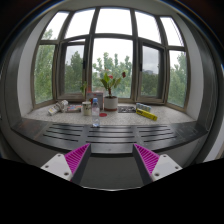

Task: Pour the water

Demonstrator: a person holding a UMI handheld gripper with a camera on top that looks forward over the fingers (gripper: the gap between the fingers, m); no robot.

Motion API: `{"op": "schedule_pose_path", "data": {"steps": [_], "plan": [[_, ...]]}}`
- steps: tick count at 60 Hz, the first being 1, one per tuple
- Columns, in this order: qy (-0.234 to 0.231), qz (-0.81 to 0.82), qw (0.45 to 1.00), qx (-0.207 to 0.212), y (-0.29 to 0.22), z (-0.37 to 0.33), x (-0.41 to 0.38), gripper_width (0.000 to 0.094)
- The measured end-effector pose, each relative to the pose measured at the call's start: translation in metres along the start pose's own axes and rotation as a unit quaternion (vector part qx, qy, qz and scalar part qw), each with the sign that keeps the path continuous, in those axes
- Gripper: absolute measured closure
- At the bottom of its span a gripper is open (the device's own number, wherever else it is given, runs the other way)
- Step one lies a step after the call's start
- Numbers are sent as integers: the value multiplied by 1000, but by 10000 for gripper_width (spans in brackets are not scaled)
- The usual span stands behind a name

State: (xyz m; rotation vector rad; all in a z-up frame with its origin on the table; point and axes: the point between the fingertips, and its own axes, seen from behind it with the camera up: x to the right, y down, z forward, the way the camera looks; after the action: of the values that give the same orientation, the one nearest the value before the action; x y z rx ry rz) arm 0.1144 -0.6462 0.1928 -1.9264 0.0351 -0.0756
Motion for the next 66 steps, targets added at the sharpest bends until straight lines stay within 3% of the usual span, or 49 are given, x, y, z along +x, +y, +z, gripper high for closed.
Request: {"op": "schedule_pose_path", "data": {"steps": [17,31,46,66], "plan": [[-1,-8,1000,-27,24,38,-8,80],[-24,-22,999,-31,24,111,-58,79],[-23,-26,999,16,-28,254,-112,78],[24,-24,998,58,-90,460,-127,91]]}}
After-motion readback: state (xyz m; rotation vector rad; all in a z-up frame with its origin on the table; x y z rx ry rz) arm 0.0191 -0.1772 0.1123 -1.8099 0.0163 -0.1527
